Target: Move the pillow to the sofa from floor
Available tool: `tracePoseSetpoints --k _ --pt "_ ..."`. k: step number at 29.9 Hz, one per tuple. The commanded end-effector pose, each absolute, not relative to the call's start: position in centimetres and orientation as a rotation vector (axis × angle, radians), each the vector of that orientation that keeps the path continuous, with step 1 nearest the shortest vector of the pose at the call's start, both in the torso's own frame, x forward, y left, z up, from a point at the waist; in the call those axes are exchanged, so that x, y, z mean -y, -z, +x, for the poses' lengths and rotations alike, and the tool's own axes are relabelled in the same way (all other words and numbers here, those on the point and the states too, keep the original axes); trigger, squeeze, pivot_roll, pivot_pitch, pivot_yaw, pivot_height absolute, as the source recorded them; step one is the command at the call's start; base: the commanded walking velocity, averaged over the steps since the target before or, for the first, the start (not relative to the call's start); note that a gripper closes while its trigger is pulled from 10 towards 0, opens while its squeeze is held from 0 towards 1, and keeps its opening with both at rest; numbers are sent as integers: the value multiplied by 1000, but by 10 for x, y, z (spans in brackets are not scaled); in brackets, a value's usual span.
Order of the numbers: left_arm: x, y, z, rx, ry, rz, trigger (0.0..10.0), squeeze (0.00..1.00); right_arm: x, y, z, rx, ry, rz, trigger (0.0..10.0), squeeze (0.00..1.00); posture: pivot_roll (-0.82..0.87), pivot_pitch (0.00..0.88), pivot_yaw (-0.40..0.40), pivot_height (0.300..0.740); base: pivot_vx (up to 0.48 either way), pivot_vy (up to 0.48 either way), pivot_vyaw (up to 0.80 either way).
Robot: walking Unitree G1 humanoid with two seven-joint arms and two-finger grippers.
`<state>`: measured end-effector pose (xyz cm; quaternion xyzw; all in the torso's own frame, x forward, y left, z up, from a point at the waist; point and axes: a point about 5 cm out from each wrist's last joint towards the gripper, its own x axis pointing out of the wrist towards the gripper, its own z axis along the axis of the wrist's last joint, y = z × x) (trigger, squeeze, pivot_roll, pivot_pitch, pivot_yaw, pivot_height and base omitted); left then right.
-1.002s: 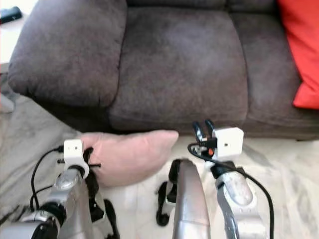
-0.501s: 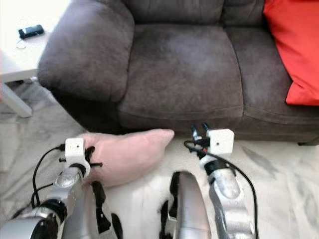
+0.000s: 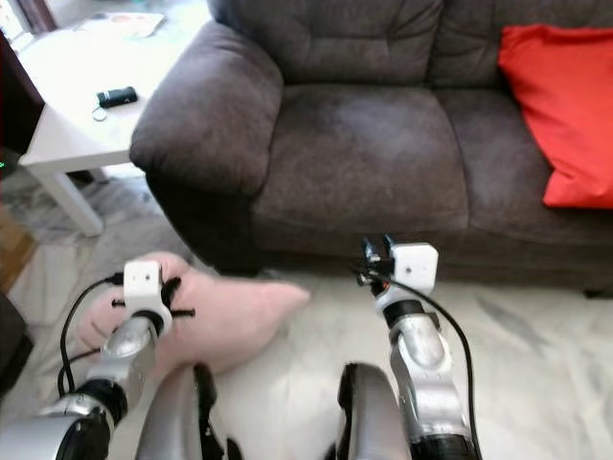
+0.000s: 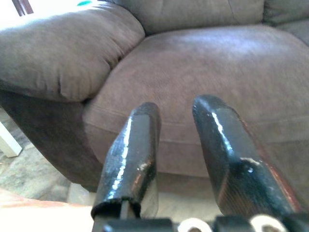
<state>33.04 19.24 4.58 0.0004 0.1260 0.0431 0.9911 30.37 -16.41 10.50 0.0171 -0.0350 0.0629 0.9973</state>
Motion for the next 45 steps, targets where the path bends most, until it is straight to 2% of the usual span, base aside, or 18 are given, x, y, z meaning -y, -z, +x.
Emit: tracePoseSetpoints --k 1,33,45 --pt "-193 -59 338 -186 -93 -5 10000 0 168 -103 304 71 -106 43 10000 0 -12 51 24 528 0 0 0" --pt "-195 -60 337 -164 -101 -12 10000 0 166 -104 310 103 -107 42 10000 0 -10 64 19 528 0 0 0" --pt "-196 -59 335 -167 -100 -9 10000 0 165 -103 310 110 -105 46 10000 0 -8 48 25 600 0 0 0"
